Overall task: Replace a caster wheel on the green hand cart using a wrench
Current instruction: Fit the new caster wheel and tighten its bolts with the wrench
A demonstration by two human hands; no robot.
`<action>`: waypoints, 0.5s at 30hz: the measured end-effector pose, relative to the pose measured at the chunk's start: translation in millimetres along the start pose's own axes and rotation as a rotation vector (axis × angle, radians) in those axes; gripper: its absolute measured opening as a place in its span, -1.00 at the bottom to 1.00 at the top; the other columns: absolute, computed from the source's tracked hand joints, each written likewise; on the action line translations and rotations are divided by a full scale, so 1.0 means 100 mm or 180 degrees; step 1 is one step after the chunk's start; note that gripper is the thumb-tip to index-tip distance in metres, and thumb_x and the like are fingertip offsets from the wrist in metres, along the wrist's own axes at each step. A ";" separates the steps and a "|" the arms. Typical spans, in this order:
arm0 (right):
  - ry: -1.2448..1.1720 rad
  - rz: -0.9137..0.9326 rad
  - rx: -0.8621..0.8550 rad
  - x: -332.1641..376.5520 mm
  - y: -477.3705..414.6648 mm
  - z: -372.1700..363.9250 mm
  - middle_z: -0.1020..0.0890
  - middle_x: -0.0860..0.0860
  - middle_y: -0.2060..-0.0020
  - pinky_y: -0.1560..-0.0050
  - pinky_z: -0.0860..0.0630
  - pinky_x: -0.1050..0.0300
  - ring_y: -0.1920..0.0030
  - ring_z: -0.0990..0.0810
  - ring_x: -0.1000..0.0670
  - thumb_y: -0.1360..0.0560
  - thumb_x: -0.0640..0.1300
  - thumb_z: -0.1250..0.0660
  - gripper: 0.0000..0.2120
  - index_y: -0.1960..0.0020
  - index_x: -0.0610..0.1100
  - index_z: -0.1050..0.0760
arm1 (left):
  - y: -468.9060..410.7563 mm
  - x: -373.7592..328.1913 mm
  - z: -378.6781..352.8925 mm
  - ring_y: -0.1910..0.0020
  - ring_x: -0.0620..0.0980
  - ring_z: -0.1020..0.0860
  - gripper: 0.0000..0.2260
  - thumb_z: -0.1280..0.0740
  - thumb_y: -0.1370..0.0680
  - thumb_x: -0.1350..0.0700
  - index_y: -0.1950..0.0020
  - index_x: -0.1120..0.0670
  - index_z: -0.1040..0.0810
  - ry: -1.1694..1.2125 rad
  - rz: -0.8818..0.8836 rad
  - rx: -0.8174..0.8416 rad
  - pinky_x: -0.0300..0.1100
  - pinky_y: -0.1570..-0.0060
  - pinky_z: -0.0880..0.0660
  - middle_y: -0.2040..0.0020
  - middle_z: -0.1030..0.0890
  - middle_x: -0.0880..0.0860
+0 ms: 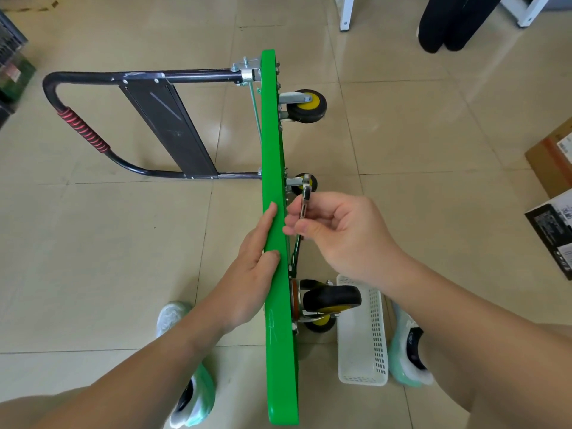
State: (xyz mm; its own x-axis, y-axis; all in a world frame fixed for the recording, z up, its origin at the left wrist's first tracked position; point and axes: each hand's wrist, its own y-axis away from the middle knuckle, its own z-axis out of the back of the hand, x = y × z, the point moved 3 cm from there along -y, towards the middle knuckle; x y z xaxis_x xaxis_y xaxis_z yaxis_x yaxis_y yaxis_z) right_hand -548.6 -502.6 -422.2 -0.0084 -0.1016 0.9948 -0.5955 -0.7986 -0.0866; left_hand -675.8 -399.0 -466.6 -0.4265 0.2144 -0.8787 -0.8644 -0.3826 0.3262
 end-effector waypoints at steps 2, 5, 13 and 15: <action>0.0038 0.0001 0.0052 -0.02 -0.01 -0.02 -0.74 0.18 0.14 -0.12 -0.64 0.15 0.00 -0.73 0.08 -0.43 -0.23 -0.40 -0.62 0.08 0.29 -0.68 | -0.01 0.00 0.00 -0.53 -0.45 -0.14 -0.33 -0.05 -0.56 -0.06 -0.64 -0.40 0.05 -0.0013 -0.0019 0.0001 -0.19 -0.60 -0.14 -0.59 -0.11 -0.38; 0.0259 0.0200 0.0054 0.00 0.05 -0.04 -0.74 0.17 0.12 -0.14 -0.64 0.12 -0.01 -0.73 0.06 -0.44 -0.18 -0.44 -0.67 0.03 0.28 -0.68 | -0.02 0.02 0.00 -0.53 -0.47 -0.14 -0.34 -0.05 -0.56 -0.05 -0.64 -0.39 0.03 -0.0001 -0.0054 -0.0001 -0.30 -0.55 -0.13 -0.60 -0.13 -0.36; 0.1481 0.1392 0.0063 -0.01 0.36 -0.06 -0.72 -0.04 0.12 0.08 -0.66 -0.05 0.10 -0.72 -0.07 -0.56 -0.17 -0.37 -0.83 -0.12 0.02 -0.59 | 0.00 0.02 0.00 -0.34 -0.70 -0.12 -0.45 -0.07 -0.66 -0.11 -0.61 -0.41 0.03 0.0055 -0.0090 -0.0067 -0.72 -0.20 -0.09 -0.51 -0.16 -0.41; 0.0872 0.0893 -0.0142 -0.03 0.32 -0.03 -0.74 0.06 0.08 -0.03 -0.67 0.10 0.04 -0.74 0.00 -0.53 -0.22 -0.39 -0.76 -0.09 0.09 -0.64 | -0.01 0.02 0.00 -0.35 -0.68 -0.14 -0.41 -0.07 -0.64 -0.06 -0.63 -0.39 0.04 0.0035 -0.0068 -0.0064 -0.67 -0.26 -0.12 -0.54 -0.16 -0.37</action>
State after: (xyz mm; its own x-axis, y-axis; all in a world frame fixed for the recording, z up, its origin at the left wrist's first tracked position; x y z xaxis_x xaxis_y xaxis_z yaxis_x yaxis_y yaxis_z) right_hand -570.3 -526.1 -427.8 -0.3863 -0.1453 0.9108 -0.5738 -0.7352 -0.3607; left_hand -675.9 -398.7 -468.4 -0.4048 0.2128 -0.8893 -0.8678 -0.3959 0.3003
